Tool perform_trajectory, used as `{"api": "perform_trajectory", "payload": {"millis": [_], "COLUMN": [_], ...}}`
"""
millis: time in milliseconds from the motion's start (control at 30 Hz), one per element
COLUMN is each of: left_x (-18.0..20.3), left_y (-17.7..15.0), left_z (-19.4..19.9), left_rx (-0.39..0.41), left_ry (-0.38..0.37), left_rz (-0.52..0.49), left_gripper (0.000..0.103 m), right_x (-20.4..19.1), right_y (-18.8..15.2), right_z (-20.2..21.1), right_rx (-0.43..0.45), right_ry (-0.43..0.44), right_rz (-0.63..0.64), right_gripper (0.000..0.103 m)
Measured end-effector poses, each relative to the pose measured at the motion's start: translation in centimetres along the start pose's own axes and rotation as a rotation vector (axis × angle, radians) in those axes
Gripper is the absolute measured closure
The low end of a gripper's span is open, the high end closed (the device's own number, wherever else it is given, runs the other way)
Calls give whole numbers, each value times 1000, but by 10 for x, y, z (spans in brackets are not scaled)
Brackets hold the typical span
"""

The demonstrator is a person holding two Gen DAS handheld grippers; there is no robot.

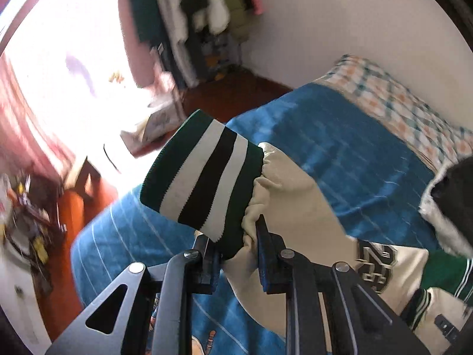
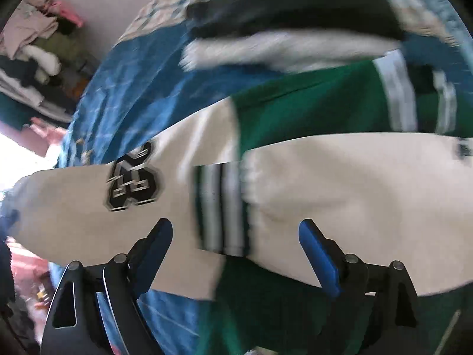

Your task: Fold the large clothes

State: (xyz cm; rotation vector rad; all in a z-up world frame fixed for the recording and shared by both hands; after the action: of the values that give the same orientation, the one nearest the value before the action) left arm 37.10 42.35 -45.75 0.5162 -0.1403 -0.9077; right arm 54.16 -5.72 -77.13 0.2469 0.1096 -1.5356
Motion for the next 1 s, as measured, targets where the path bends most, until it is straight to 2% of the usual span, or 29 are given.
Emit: {"api": "perform_trajectory", "payload": {"millis": [133, 200, 300, 433, 500, 567, 767, 833, 933, 1000], "left_x": [62, 103, 165, 239, 282, 323, 474, 528, 586, 609], "left_y": [4, 0, -17, -46, -69, -96, -209, -261, -323, -355], "left_z": [47, 71, 98, 125, 141, 158, 205, 216, 218, 206], "left_rx": [96, 144, 178, 170, 166, 155, 51, -5, -54, -106], "left_ry": [-13, -28, -75, -157, -206, -256, -458, -522, -517, -497], "left_rz": [-135, -224, -342, -464, -532, -591, -777, -853, -971, -1038], "left_gripper": [87, 88, 88, 89, 89, 89, 89, 89, 89, 82], "right_x": [56, 81, 107, 144, 164, 199, 328, 372, 427, 453], "right_y": [-8, -14, -20, -25, -30, -41, -97, -122, -155, -174], "right_z": [12, 17, 26, 31, 33, 40, 69, 79, 93, 99], "right_rx": [-25, -33, -16, -9, -6, -12, -19, -21, -28, -38], "right_ry": [-253, -335, -339, -295, -271, -241, -199, -201, -198, -163], "right_rz": [-40, -61, -113, -195, -247, -316, -552, -623, -697, -714], "right_gripper": [14, 14, 13, 13, 13, 13, 13, 13, 12, 12]}}
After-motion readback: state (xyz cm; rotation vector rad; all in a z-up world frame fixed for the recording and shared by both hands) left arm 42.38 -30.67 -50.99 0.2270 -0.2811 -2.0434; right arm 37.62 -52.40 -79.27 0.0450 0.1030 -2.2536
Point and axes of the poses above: each gripper's, at about its wrist camera, not at the fingertips, and z roughly against the way its jaws point, x to its right, y to its top, the point moved 9 cm from there along -z, roughly the way its jaws point, and after that the axes turned 9 degrees about -x, right-handed, at the moved point
